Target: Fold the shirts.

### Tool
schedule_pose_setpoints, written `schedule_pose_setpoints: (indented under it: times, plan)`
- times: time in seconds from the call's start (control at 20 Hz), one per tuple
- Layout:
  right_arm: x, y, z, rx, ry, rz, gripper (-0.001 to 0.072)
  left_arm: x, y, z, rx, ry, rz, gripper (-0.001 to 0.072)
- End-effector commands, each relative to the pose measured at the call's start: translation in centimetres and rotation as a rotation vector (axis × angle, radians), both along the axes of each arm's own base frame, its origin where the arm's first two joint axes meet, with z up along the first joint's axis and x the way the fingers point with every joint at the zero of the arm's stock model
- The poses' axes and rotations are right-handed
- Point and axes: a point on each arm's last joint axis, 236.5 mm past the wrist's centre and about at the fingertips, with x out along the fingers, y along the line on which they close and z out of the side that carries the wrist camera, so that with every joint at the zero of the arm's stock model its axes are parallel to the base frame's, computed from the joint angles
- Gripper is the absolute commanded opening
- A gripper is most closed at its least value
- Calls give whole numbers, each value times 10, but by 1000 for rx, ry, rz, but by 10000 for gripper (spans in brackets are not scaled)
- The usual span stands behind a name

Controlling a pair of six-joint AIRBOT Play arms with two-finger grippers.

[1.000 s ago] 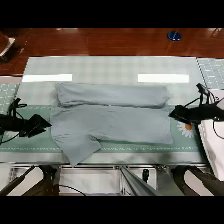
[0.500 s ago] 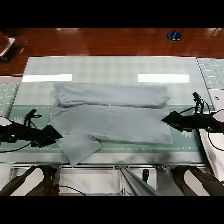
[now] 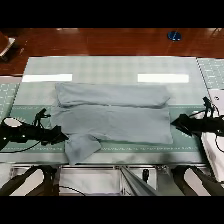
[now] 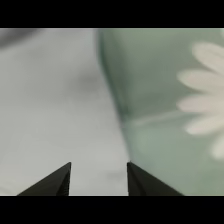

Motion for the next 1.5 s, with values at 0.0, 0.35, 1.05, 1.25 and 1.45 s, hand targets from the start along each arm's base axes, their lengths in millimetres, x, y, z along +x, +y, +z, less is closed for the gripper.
schedule_pose_setpoints:
  times: [0.0,0.35,1.05,1.25,1.45]
  plan:
    - [-67,-17,-21,-34,252,6,407,4,-2,2,-7,-18,-5,17]
    - [-69,19,-41,75,292,22,407,6,-1,1,-3,-24,1,17]
    - [42,37,17,241,-103,70,22,103,10,57,-18,-293,98,17]
    - [100,24,52,269,-223,15,22,177,17,83,-91,-372,215,17]
    - [140,18,55,299,-226,29,22,247,17,108,-122,-450,199,16]
